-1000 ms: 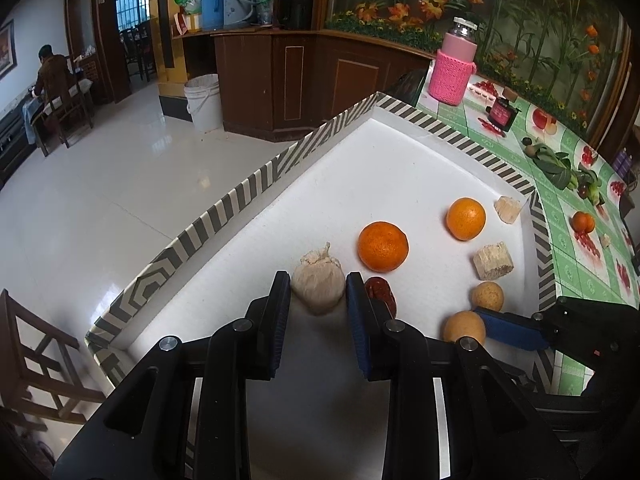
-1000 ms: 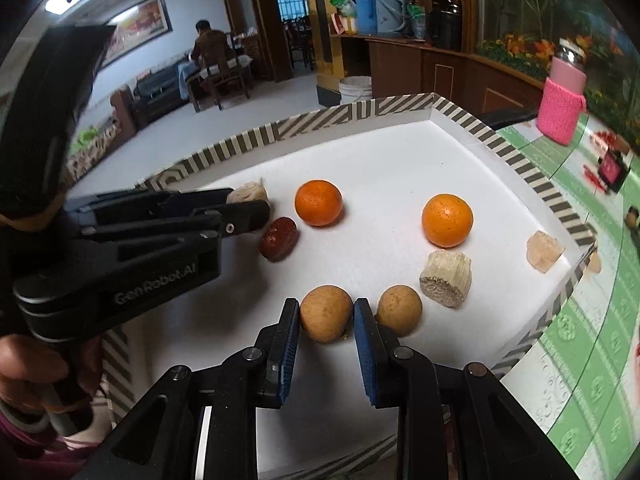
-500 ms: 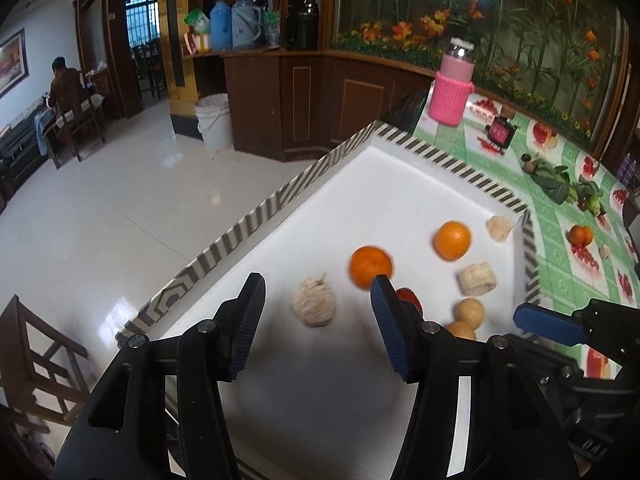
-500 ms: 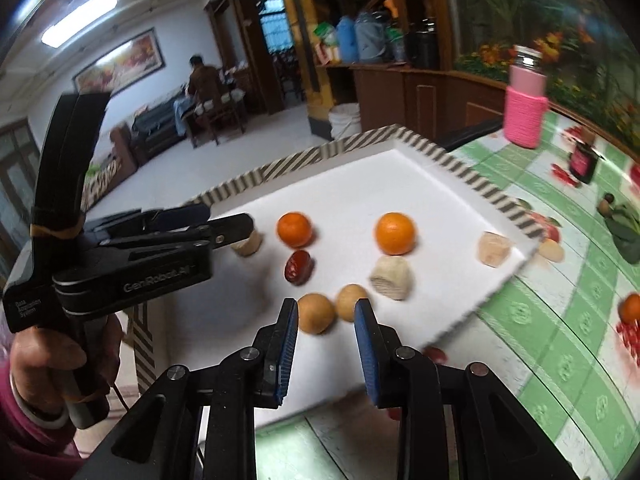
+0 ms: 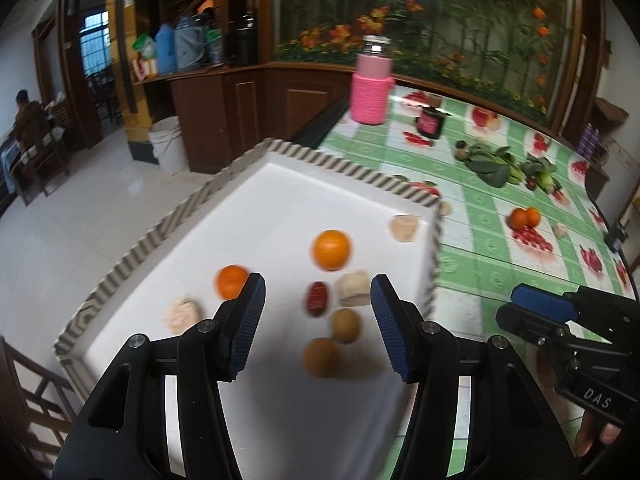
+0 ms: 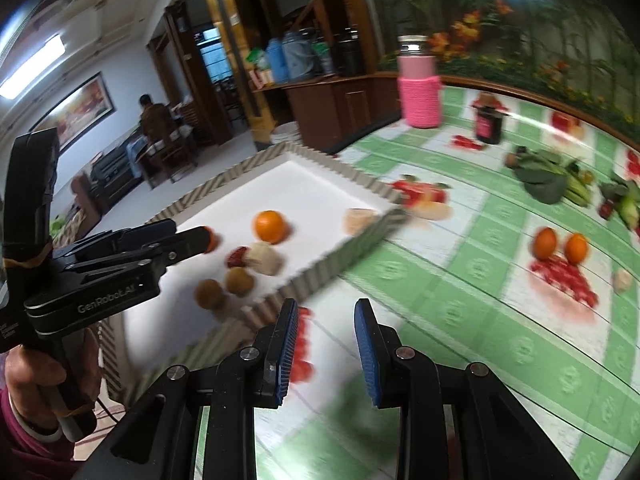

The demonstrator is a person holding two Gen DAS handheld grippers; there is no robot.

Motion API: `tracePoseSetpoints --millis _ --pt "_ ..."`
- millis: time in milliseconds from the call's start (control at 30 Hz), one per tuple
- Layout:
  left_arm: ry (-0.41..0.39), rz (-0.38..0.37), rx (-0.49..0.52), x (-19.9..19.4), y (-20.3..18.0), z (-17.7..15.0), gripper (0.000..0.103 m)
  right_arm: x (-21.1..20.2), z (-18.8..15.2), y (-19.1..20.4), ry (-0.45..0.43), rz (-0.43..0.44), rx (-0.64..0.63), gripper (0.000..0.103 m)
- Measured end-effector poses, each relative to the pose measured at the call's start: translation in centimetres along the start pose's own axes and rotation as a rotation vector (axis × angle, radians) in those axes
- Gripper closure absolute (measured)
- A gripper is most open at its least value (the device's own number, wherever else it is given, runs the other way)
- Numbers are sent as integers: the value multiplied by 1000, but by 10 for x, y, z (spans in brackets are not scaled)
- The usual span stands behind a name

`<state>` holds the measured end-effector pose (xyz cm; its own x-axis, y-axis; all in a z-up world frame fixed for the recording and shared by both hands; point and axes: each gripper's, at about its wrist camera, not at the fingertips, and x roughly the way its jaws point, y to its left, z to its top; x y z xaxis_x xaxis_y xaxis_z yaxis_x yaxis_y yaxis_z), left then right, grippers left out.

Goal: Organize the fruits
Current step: 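Grasp the large orange with the left tool while the right tool grasps a tangerine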

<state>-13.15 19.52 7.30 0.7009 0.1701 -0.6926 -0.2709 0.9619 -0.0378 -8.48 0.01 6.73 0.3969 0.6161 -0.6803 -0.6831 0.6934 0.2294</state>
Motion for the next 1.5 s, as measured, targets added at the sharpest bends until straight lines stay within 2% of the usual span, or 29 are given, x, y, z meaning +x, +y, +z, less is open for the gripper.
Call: tracePoseSetpoints --millis 467,767,867,1100,1500 --pt "20 -86 131 17 -83 4 48 -44 -30 -98 -13 -161 159 75" --pt "56 -168 162 33 -126 15 48 -56 -31 -140 0 -254 181 75" --pt "64 -189 184 37 -142 20 48 -52 -27 -152 13 -261 180 75" --pt "113 -297 202 55 -175 34 48 -53 -23 -178 19 -286 203 72" --pt "152 -302 278 97 -230 49 48 -55 -18 -216 9 -298 257 71"
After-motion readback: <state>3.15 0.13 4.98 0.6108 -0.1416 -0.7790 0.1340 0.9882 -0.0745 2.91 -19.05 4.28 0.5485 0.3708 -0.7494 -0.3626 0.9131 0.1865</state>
